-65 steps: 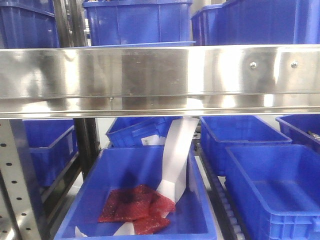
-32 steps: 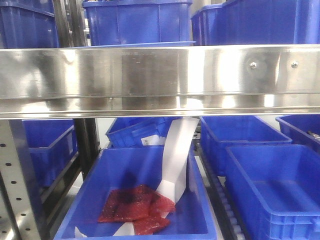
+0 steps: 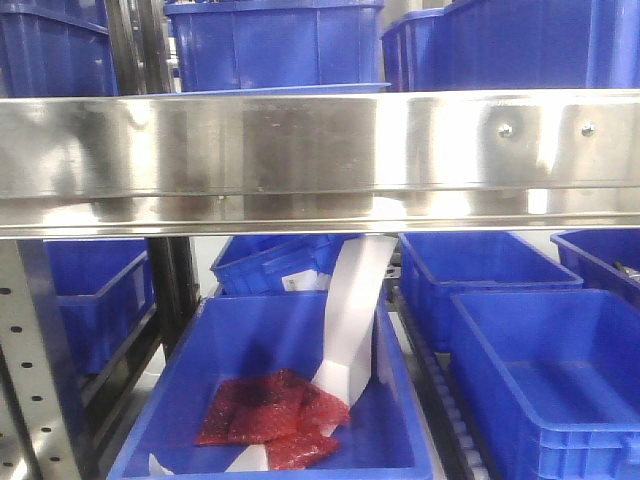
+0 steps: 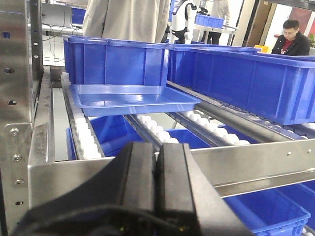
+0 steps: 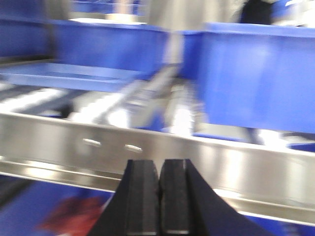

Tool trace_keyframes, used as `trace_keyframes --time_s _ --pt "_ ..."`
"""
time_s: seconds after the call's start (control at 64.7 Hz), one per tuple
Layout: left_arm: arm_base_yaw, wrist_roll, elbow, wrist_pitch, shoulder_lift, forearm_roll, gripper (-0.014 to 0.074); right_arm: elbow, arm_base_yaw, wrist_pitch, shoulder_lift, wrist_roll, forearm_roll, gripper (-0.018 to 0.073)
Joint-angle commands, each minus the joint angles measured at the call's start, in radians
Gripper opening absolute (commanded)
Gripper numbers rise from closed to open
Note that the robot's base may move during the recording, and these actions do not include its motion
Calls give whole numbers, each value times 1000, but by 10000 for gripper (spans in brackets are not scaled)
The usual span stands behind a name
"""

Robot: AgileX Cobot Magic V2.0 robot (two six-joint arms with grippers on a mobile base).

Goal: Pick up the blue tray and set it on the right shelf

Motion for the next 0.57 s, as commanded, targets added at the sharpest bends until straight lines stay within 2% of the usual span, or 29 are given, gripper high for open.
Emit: trace_keyframes --time_s 0.0,0.093,0.232,0.34,0.557 --pt "-8 6 -26 -84 11 4 -48 41 -82 -176 -46 -83 48 53" --pt "-8 6 -26 -84 11 4 -48 113 -133 -192 -123 -82 60 53" --pt "-8 6 -26 -86 11 4 -48 183 -134 -215 -137 -79 95 53" --pt "-8 6 -26 -86 13 4 -48 244 -134 -285 -137 1 99 53" --pt "-8 6 -26 -86 13 4 -48 240 -134 -251 -137 7 98 53"
